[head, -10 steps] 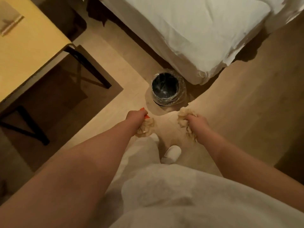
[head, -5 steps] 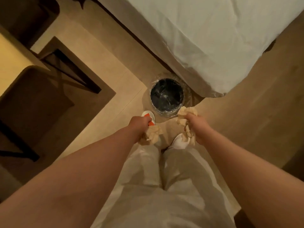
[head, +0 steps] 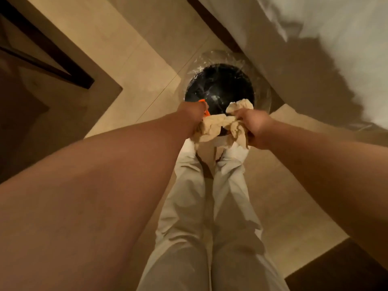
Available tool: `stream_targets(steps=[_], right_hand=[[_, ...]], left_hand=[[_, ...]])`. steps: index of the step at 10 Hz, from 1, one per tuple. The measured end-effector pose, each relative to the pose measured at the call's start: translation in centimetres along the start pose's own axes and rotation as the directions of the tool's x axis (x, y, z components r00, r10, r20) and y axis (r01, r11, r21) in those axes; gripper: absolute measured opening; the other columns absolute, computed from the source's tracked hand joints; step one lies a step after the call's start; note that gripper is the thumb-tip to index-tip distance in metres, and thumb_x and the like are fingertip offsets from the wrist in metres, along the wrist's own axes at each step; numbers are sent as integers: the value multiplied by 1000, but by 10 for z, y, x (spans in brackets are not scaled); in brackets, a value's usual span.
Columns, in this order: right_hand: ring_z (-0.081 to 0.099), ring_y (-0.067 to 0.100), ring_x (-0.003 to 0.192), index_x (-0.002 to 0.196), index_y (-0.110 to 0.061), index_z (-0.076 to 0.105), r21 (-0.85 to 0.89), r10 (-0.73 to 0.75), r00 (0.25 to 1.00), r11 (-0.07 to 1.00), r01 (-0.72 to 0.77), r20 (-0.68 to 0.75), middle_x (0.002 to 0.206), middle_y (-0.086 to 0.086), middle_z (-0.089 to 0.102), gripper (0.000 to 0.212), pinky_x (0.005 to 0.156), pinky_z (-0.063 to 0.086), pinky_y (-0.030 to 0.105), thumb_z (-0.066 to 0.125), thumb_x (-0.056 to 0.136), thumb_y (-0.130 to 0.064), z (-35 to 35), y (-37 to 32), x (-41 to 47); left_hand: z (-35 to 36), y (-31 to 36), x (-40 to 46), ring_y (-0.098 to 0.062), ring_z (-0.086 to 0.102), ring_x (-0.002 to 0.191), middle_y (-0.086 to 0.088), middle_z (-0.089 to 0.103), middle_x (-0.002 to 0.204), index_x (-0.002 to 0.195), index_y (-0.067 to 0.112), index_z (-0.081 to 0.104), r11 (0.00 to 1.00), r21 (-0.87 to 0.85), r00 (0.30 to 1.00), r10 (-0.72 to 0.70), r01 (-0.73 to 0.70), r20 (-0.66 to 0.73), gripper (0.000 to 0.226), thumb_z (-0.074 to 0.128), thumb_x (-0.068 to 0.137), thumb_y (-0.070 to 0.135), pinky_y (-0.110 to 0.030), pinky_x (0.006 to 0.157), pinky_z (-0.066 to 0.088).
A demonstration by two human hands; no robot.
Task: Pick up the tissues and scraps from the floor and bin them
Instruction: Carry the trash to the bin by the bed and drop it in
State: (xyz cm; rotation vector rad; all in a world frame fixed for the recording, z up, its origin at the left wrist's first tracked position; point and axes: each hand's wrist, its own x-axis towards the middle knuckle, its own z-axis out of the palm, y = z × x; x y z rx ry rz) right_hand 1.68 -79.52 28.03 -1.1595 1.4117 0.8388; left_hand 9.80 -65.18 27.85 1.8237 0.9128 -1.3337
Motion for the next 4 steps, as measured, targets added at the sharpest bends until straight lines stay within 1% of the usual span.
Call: stream_targets(steps=[1, 2, 3, 4], right_hand=[[67, 29, 97, 113, -9, 64, 7, -3, 999, 1000, 3, 37, 99, 10, 66, 28, 81, 61, 46, 57, 95, -30, -2, -17, 16], [66, 29, 99, 115, -14, 61, 62, 3, 998, 998, -6, 57, 102, 10, 62, 23, 84, 60, 49, 54, 99, -29, -11, -24, 5], [64, 30, 108, 118, -13, 59, 54, -14, 998, 998, 11, 54, 116, 10, 61, 25, 89, 57, 49, 53, 100, -29, -24, -27, -24], [67, 27, 95, 125, -9, 58, 52, -45, 998, 998, 43, 39, 113, 10, 64, 33, 75, 57, 43, 54, 99, -28, -31, -32, -64]], left_hand=[[8, 8, 18, -32, 68, 90, -19, 67, 108, 126, 5, 60, 996, -80, 999, -25, 27, 27, 50, 64, 91, 40, -33, 70, 50], [-2, 10, 9, -27, 64, 99, -10, 65, 121, 130, 14, 60, 990, -141, 997, -21, 31, 73, 56, 64, 88, 50, -36, 72, 54], [-20, 5, -14, -26, 60, 108, -6, 59, 122, 132, 17, 57, 984, -176, 995, -12, 30, 102, 57, 62, 88, 52, -44, 91, 53], [-38, 3, -50, -25, 62, 101, -7, 60, 117, 132, 15, 57, 975, -217, 988, -11, 45, 155, 54, 62, 90, 49, -39, 85, 52]])
